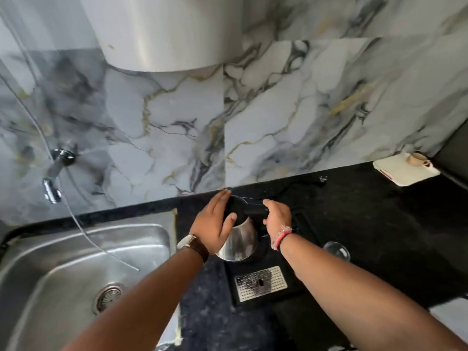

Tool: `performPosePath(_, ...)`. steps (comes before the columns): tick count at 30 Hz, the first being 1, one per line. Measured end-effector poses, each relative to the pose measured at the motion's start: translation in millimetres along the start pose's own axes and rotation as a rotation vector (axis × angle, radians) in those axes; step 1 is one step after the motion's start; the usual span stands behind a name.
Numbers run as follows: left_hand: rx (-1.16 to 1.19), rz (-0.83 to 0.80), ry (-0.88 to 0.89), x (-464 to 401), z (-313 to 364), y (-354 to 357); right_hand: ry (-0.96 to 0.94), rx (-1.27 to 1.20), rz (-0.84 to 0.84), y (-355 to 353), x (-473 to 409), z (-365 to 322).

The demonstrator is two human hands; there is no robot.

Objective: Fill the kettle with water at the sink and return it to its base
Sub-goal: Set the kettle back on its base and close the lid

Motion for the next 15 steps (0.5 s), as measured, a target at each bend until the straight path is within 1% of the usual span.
performPosePath(3,0.021,-0.039,-0.048,-20,21,36,-0.001,0.019,-0.011,-42,-15,4)
performPosePath(6,0.007,-0.108,-0.079,-33,29,57,0.014,-0.018,-0.005,-64,-26,18)
performPosePath(10,-0.080,-0.173,-0.117,-55,23,69,0.097,-0.067,-0.020,-70,-42,32)
performPosePath(13,-0.165,-0.228,-0.137,-66,11,73,0.098,-0.060,-0.036,-66,-56,35)
performPosePath(15,-0.169,-0.236,-0.150,-72,6,72,0.103,-0.052,-0.061,-60,-65,34)
Point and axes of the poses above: each hand's wrist, its own x-axis away from the middle knuckle, its own y-axis out of the palm, z = x × y, the point moved 9 cm from there along -x, towards the middle knuckle, and after that the axes turned 14 degrees about -z, right-handed, at the moved point
